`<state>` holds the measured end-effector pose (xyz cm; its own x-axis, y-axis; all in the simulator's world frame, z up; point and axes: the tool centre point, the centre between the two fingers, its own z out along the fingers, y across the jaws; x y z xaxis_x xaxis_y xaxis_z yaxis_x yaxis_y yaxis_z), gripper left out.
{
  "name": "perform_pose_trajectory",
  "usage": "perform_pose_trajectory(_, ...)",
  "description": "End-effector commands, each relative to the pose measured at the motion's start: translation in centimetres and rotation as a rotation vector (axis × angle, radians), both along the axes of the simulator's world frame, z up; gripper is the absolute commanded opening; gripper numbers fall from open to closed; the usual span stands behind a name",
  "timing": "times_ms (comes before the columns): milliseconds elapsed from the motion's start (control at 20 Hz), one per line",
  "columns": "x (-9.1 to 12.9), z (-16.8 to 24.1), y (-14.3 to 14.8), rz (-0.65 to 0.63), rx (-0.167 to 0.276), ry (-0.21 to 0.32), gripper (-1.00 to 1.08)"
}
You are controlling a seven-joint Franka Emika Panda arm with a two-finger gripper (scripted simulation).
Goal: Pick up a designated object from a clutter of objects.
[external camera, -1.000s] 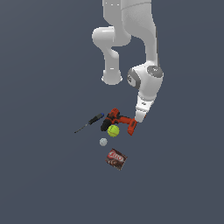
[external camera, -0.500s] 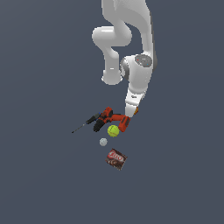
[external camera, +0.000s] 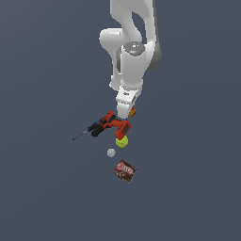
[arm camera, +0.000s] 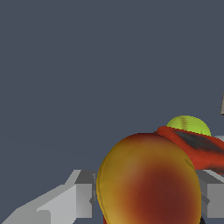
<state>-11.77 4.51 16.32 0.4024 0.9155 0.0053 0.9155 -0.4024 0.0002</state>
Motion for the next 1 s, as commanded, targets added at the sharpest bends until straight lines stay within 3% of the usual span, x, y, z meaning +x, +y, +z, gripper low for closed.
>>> perform_pose_trajectory(0,-0.1,1.6,-2.3,-0.005,0.003,0.003,-1.00)
perform_pose_trajectory(950,0.8,15.4,-20.5,-0.009,-0.002,0.003,-1.00)
